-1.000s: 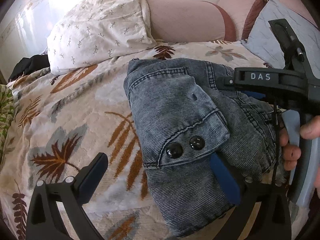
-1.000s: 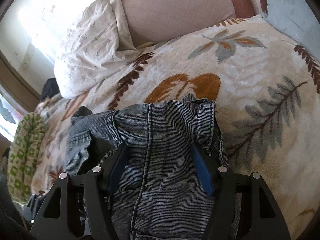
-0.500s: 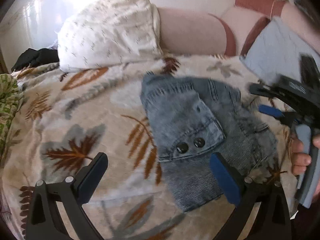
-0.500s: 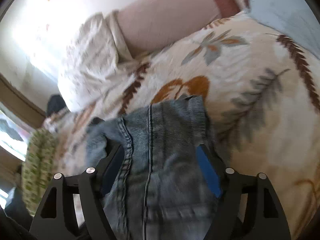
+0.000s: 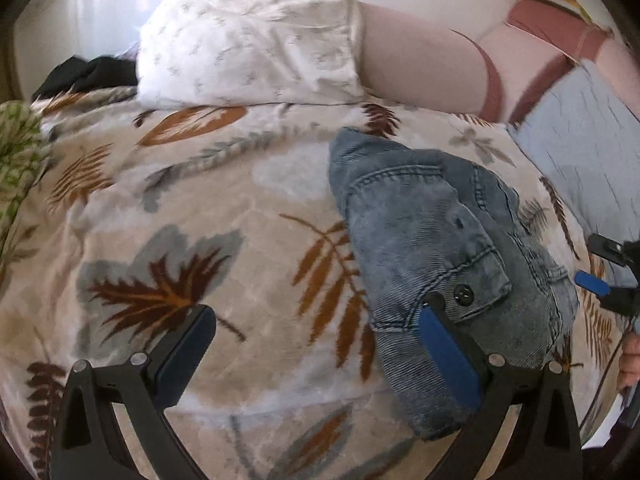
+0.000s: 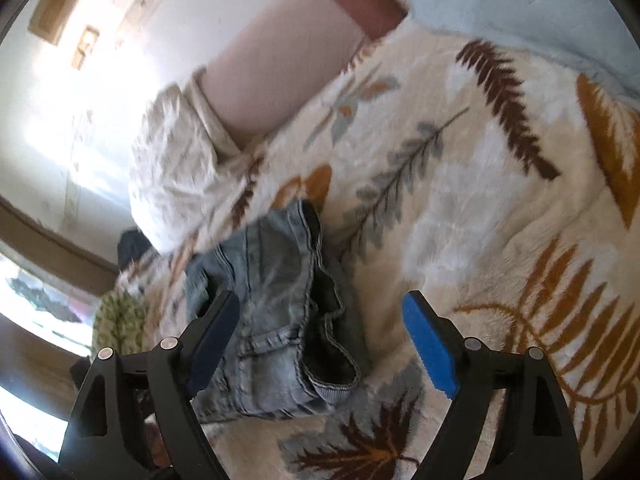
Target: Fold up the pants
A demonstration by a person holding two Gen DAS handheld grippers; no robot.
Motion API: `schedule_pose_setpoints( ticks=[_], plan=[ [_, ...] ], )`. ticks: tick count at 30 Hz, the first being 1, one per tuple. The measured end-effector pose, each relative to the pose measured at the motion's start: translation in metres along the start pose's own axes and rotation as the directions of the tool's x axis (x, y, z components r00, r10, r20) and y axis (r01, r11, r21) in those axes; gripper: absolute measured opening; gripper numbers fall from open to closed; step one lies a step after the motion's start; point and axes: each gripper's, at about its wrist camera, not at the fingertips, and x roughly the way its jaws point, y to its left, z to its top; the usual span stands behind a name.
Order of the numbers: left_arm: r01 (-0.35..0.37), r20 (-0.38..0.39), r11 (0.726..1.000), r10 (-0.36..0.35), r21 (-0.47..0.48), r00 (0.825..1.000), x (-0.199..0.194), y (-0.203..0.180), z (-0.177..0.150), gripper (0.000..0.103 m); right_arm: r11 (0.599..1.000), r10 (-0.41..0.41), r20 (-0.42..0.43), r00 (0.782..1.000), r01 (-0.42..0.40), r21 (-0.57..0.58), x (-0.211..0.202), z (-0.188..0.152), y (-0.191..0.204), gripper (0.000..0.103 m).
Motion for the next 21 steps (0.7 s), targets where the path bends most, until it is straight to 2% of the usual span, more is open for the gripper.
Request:
schedule_pose_setpoints(
  ticks=[4,7,12,14,17,19,21],
  plan=[
    [0.078,0.015,0.996,-0.078,0.052,0.997,0.004,-0.011,0.002,0.103,0.999,0.002,-0.095,0.995,-0.005,-0.033,0.023,-0.002,0.006,0.084],
    [0.164,0.027,0.983,-0.167,0.087,0.986,0.009,-0.018,-0.001,0.103,0.999,0.004,-0.135,0.991,-0.011,-0.053,0.035,-0.002,0.01,0.084],
    [0.25,-0.014,0.961,-0.25,0.118,0.968,0.025,-0.029,0.004,0.103,0.996,-0.051,-0.159,0.986,0.039,-0.079,0.054,0.004,0.006,0.084],
    [0.269,-0.02,0.956,-0.269,0.117,0.963,0.028,-0.03,0.009,0.103,0.997,-0.048,-0.174,0.984,0.036,-0.07,0.062,0.005,0.003,0.084],
    [0.326,-0.064,0.943,-0.322,0.064,0.945,0.039,-0.025,0.013,0.103,0.998,-0.013,-0.177,0.984,0.001,-0.065,0.067,0.006,0.001,0.086],
    [0.369,-0.093,0.93,-0.367,0.002,0.926,0.046,-0.018,0.014,0.103,0.998,0.011,-0.177,0.984,-0.022,-0.061,0.072,0.006,0.002,0.087],
    [0.392,-0.09,0.918,-0.396,-0.061,0.914,0.05,-0.012,0.014,0.103,0.997,0.055,-0.184,0.981,-0.065,-0.047,0.077,0.006,0.003,0.087]
  ],
)
